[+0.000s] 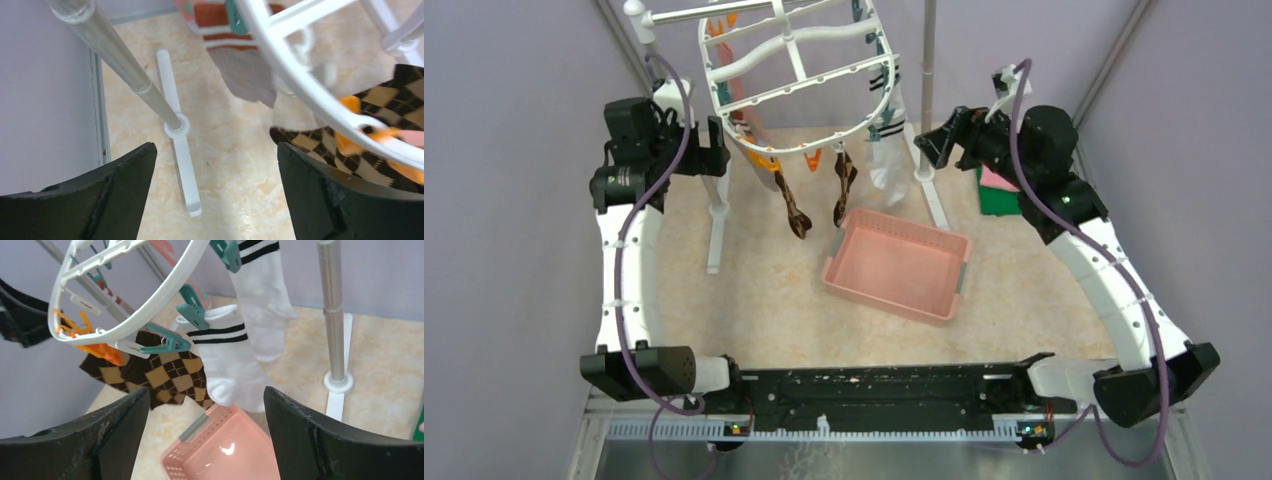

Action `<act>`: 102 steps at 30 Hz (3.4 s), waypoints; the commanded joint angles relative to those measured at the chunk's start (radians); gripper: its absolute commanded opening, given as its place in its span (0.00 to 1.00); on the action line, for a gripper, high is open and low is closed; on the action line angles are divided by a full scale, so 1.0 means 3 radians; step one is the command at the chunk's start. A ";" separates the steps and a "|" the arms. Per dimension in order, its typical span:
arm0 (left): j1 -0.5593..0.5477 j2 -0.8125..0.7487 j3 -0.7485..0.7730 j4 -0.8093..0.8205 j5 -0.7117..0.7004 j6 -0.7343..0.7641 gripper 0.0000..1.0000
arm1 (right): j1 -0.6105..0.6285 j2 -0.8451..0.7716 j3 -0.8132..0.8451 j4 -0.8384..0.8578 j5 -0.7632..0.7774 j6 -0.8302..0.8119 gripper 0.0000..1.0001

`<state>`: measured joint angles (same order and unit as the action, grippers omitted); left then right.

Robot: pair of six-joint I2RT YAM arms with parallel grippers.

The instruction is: Remove the socks clipped to the hanger

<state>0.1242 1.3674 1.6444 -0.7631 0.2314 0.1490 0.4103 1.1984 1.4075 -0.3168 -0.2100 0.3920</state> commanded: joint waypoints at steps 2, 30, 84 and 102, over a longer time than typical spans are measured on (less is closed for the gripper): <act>0.0003 -0.0170 0.0387 -0.0641 0.0368 0.0108 0.99 | -0.0145 0.0557 0.0152 0.0367 -0.0661 -0.0722 0.87; -0.0005 -0.0090 0.1621 -0.1418 0.0994 0.0126 0.99 | 0.0040 0.0924 -0.0100 0.1737 -0.1242 -0.0730 0.15; -0.0003 -0.0295 0.1129 -0.0957 0.0178 0.0206 0.99 | 0.0857 0.0886 -0.0003 0.0588 0.1377 -0.0261 0.00; -0.0001 -0.0324 0.0996 -0.0884 0.0169 0.0232 0.99 | 0.1484 0.0405 0.0064 0.0593 0.1216 -0.0318 0.78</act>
<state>0.1242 1.2911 1.9541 -1.0760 0.2859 0.2119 0.7643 1.3457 1.3487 -0.1654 0.1123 0.3202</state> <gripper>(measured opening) 0.989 0.766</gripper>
